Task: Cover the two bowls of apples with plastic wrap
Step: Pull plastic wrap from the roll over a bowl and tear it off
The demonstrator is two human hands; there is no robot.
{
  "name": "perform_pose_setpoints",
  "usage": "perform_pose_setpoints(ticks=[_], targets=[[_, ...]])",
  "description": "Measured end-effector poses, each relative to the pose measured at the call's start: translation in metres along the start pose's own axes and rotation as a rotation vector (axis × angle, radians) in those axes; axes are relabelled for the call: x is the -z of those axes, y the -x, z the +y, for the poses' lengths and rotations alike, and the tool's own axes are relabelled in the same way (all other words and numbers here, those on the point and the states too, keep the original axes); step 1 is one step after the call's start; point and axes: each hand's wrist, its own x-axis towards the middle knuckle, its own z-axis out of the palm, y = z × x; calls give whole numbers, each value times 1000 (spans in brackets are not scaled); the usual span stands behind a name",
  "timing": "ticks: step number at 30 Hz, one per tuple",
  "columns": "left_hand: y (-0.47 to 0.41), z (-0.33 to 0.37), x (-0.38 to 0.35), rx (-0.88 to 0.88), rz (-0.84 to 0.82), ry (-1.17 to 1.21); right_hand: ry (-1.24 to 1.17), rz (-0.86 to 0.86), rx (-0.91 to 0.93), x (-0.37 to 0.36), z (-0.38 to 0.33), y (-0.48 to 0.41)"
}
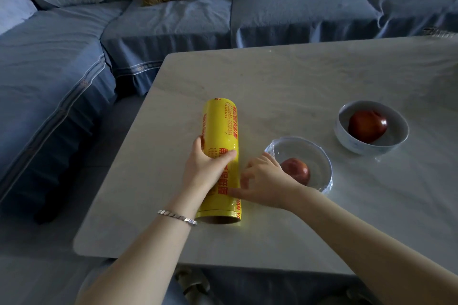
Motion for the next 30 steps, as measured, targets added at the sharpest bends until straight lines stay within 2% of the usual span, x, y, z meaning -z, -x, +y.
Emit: perform_pose_setpoints(ticks=[3, 5, 9, 15, 18, 25, 30], targets=[[-5, -1, -2, 29, -17, -17, -46, 52, 27, -4, 5, 0], [-7, -1, -3, 49, -23, -29, -56, 153, 43, -10, 4, 1], [-6, 2, -7, 55, -14, -71, -117, 462, 90, -35, -1, 0], [-7, -1, -4, 49, -27, -32, -109, 669, 120, -46, 9, -11], [-8, -4, -1, 58, -40, 8, -124, 661, 151, -47, 13, -11], [-9, -6, 4, 59, -65, 59, -329, 551, 359, -37, 17, 6], [-8, -10, 10, 83, -90, 149, -131, 442, 518, -22, 33, 30]])
